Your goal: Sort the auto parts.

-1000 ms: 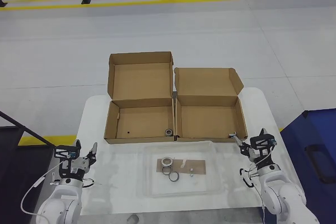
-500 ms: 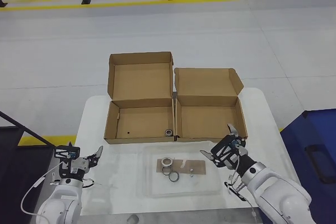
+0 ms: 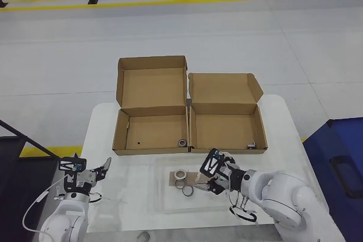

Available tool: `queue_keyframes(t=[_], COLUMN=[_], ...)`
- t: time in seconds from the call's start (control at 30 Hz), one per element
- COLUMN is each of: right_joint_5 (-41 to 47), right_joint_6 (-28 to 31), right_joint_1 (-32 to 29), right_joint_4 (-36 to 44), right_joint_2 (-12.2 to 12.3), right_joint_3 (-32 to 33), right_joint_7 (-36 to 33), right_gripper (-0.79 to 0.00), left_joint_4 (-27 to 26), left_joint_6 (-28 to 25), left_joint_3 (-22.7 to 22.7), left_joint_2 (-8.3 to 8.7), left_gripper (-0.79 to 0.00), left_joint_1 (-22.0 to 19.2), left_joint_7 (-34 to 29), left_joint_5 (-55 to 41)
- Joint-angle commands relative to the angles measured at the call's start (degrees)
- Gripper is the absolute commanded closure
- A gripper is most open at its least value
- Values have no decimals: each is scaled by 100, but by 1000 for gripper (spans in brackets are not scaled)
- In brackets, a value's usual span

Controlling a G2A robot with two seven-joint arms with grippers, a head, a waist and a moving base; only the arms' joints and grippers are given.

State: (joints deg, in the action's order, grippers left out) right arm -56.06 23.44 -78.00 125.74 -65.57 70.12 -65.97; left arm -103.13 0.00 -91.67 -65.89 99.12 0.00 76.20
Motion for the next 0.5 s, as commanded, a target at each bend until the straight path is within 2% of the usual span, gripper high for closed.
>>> queue_keyframes(t=[0.0, 0.1, 0.3, 0.33, 0.4, 0.47], right_joint_5=[245, -189, -189, -107, 811, 649], right_joint_6=[-369, -469, -469, -455, -267, -427], right_joint_1=[667, 1239, 1239, 1209, 1244, 1574], right_joint_4=[-214, -300, -300, -338, -836, -1053], right_joint_2=[-59, -113, -113, -114, -125, -117], right_joint_3=[-540, -1087, -1087, -1106, -1148, -1325], right_joint_7=[-1046, -1670, -1670, -1643, -1708, -1915], right_gripper=[-785, -785, -785, -785, -785, -785], left_joint_4=[0, 0, 0, 0, 0, 0], left_joint_6=[0, 0, 0, 0, 0, 0], left_joint_3=[0, 0, 0, 0, 0, 0], left_joint_2=[0, 0, 0, 0, 0, 0], left_gripper=[-785, -785, -785, -785, -785, -785], left_joint_1=[0, 0, 0, 0, 0, 0], left_joint_7=[0, 0, 0, 0, 0, 0], left_joint_5=[0, 0, 0, 0, 0, 0])
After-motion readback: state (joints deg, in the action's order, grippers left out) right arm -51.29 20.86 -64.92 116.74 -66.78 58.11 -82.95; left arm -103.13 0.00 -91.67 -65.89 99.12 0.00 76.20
